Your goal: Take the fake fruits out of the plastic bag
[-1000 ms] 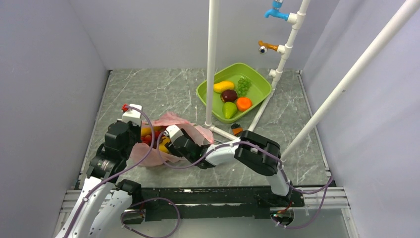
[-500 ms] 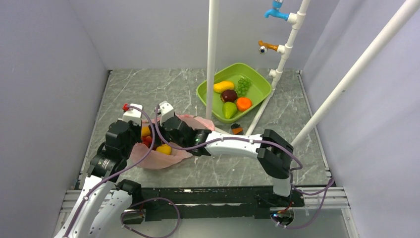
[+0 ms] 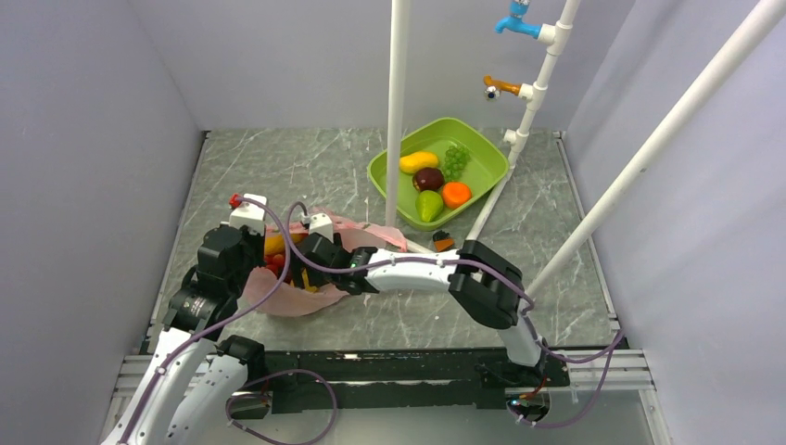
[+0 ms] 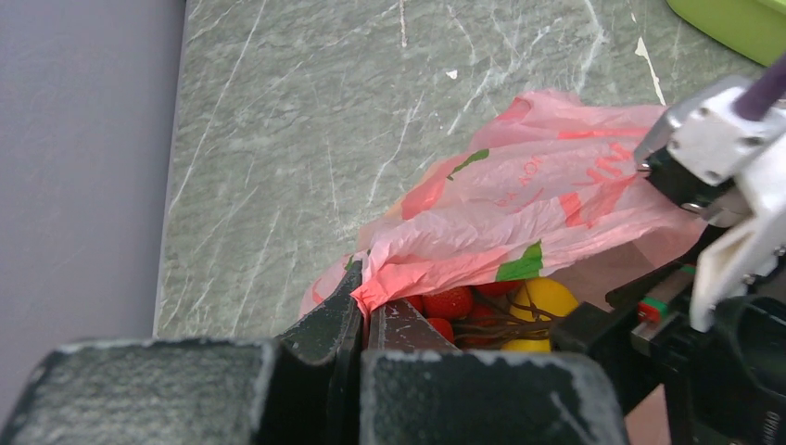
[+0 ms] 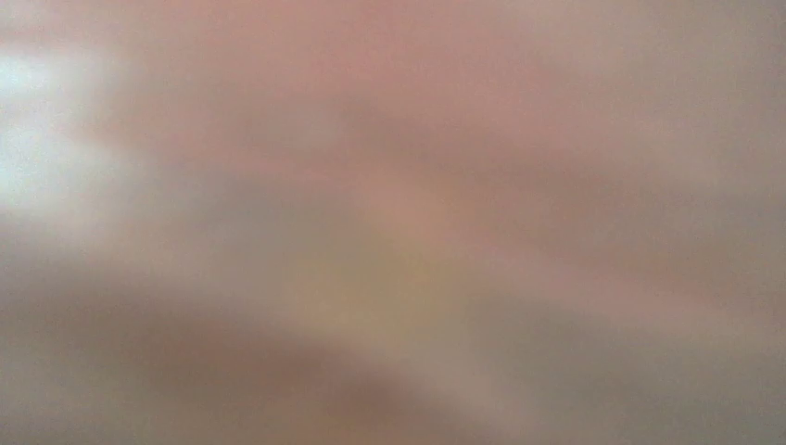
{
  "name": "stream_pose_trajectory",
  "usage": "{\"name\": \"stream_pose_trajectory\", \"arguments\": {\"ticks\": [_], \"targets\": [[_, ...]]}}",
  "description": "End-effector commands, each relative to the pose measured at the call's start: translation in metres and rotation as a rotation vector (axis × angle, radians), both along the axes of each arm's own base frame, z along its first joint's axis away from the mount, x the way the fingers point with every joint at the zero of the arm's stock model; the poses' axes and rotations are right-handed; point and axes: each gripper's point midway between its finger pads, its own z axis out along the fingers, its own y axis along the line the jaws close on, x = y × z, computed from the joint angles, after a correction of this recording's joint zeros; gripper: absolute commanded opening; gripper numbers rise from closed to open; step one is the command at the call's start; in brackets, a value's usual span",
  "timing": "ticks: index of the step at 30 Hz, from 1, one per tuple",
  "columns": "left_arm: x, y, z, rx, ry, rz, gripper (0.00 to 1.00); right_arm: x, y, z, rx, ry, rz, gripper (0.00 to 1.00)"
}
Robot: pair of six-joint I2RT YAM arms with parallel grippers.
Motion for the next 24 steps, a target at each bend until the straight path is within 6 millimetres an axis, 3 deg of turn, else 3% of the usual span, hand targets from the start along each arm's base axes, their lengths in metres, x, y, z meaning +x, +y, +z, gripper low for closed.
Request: {"name": "stream_pose_trajectory", "arguments": {"ticks": [1, 10, 14, 18, 21, 24], "targets": [[0.004, -0.003, 0.011, -0.011, -0.048, -0.01, 0.0, 0.003, 0.005, -0.006, 0.015, 0.093, -0.129, 0.85], [0.005, -0.004, 0.011, -0.012, -0.043, -0.014, 0.0, 0.008, 0.014, -0.034, -0.045, 0.128, -0.184, 0.87], [0.004, -0.003, 0.012, -0.014, -0.051, -0.013, 0.0, 0.012, 0.011, -0.047, -0.082, 0.126, -0.206, 0.83], [0.004, -0.003, 0.012, -0.015, -0.05, -0.01, 0.0, 0.008, 0.012, -0.036, -0.027, 0.114, -0.176, 0.66], [0.005, -0.003, 0.012, -0.013, -0.05, -0.011, 0.0, 0.007, 0.013, -0.014, 0.028, 0.089, -0.147, 0.45], [0.005, -0.004, 0.011, -0.011, -0.043, -0.013, 0.0, 0.007, 0.013, 0.007, 0.058, 0.064, -0.12, 0.34]]}}
